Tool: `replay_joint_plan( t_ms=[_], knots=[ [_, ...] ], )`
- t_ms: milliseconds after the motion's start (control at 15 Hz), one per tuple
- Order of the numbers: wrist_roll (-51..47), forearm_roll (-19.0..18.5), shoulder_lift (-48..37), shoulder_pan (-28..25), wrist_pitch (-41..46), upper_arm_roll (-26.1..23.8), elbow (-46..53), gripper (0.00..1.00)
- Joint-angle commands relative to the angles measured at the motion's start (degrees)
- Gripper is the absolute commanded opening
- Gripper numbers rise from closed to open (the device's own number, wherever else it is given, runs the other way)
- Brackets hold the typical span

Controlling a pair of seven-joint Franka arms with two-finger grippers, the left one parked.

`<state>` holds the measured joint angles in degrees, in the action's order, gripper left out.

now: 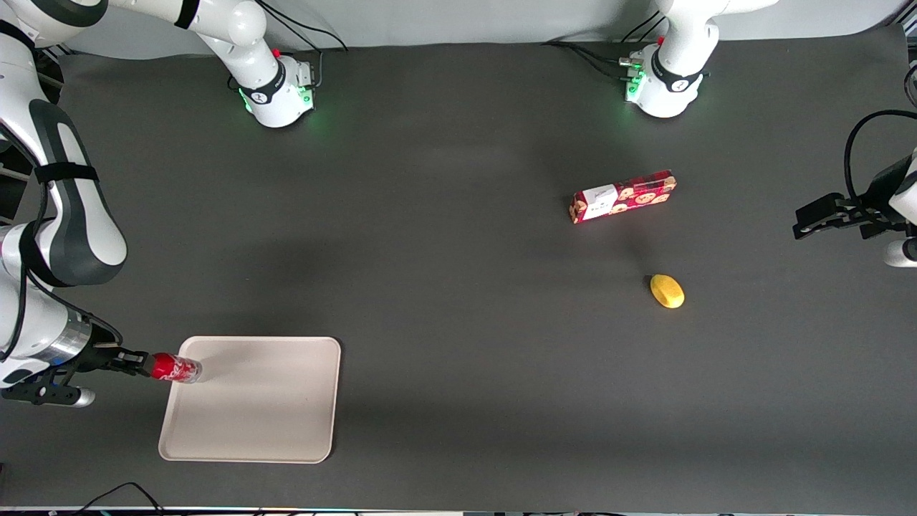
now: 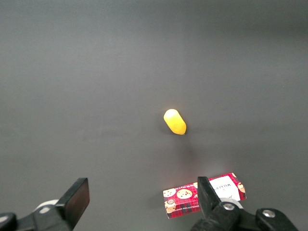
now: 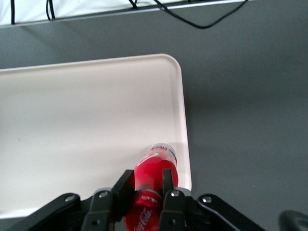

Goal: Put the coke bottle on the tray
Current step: 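Lower the bottle upright onto the tray and open the right gripper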

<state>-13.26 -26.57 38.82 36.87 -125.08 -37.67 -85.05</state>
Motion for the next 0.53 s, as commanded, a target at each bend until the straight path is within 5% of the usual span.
replay_joint_plan(
  t_ms=[0,467],
  knots=[
    [-1.42,-1.65,2.31,-0.75,-2.01,-0.03,2.6,0.0],
    [-1.51,-1.82,3.54,-0.75,-3.68,0.14,2.6,0.0]
  ],
)
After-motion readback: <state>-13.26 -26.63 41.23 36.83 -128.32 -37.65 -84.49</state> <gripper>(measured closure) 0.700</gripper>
